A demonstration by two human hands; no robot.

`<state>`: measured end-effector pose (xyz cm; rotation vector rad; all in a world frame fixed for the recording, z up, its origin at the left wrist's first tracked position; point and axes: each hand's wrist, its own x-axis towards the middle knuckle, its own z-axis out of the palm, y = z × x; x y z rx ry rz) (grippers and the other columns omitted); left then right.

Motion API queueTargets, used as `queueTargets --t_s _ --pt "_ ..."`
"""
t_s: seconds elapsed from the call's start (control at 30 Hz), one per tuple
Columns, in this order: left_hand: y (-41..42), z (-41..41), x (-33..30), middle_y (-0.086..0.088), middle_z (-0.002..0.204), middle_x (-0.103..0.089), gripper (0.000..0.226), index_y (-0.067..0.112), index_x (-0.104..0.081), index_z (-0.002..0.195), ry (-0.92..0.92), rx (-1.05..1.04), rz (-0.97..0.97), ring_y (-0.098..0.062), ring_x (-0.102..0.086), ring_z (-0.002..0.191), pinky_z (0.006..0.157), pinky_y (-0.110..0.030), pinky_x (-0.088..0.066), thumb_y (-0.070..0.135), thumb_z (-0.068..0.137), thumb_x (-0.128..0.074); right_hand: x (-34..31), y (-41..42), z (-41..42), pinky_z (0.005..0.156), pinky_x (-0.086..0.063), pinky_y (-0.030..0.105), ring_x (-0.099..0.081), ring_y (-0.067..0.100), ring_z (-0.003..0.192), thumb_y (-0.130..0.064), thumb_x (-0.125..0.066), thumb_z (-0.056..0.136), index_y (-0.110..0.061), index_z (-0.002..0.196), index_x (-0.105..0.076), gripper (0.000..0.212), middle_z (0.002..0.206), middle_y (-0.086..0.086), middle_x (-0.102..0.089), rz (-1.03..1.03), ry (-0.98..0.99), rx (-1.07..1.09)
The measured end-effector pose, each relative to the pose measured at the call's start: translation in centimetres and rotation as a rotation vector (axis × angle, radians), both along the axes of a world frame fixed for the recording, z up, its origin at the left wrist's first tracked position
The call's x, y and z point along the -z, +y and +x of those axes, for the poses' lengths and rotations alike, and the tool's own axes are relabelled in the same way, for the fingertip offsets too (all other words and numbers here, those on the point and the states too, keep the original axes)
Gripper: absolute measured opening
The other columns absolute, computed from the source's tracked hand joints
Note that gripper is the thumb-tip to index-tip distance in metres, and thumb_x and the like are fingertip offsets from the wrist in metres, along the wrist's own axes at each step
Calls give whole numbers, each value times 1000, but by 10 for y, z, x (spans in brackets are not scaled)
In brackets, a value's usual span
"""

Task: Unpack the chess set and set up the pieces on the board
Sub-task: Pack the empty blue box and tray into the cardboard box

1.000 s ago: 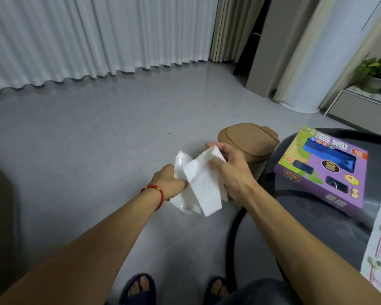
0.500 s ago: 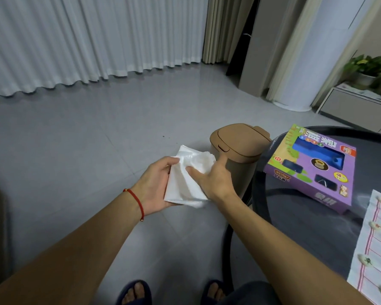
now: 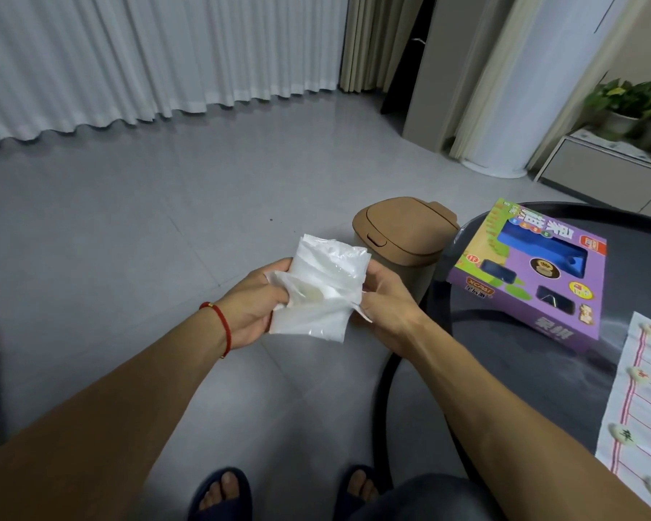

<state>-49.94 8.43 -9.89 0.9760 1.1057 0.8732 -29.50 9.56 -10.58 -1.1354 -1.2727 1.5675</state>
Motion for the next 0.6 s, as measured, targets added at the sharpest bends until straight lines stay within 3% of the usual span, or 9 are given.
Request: queueTargets --t_s 0.07,0.13,0.23,0.3,0.33,0.4,0.5,0.6 --pt "8 1 4 -20 116 -71 60 4 -68 120 -25 -72 0 -35 -69 108 84 -41 -59 -24 82 -31 2 2 0 84 -61 47 -71 31 108 14 -68 81 -15 125 -67 53 120 9 -73 -17 28 25" --pt "18 1 13 -28 116 -68 53 -6 -68 113 -26 -155 -9 -42 -67 109 91 -47 -57 -26 80 -31 1 4 4 90 -59 51 -67 36 115 11 -55 84 -10 124 -66 46 124 18 -69 -183 151 44" --pt "32 -2 22 -27 109 -71 47 -7 -71 103 57 -199 -15 -39 -71 100 82 -41 -61 -28 81 -35 1 11 7 95 -51 66 -65 45 113 -25 -49 88 -7 130 -64 48 125 24 -67 -536 368 61" --pt "40 -5 25 -24 100 -74 43 -6 -73 98 140 -172 20 -35 -73 92 72 -37 -63 -28 81 -40 1 17 -3 91 -52 67 -71 41 103 -54 -49 96 -13 125 -69 54 117 19 -72 -601 285 55" --pt "43 -6 25 -23 96 -75 43 -3 -75 94 161 -157 39 -33 -74 87 68 -35 -62 -27 82 -42 1 22 -8 89 -54 65 -73 39 99 -60 -51 95 -16 121 -70 54 113 16 -74 -588 181 35" --pt "51 -2 25 -19 90 -76 46 4 -79 87 170 -157 80 -29 -75 82 63 -32 -61 -27 82 -45 3 31 -15 89 -55 62 -72 37 103 -45 -58 94 -15 121 -68 42 115 15 -73 -515 35 -1" --pt "65 8 22 -14 86 -77 44 6 -78 78 116 -242 115 -27 -75 80 61 -29 -60 -26 81 -48 7 48 -19 90 -57 58 -69 38 110 -12 -58 87 -2 125 -63 40 122 23 -69 -422 86 56" --pt "78 12 26 -21 96 -75 25 -2 -75 89 86 -272 100 -31 -74 83 64 -32 -62 -20 85 -58 14 62 -20 65 -59 38 -72 32 84 7 -60 81 0 127 -58 47 113 25 -71 -305 76 147"
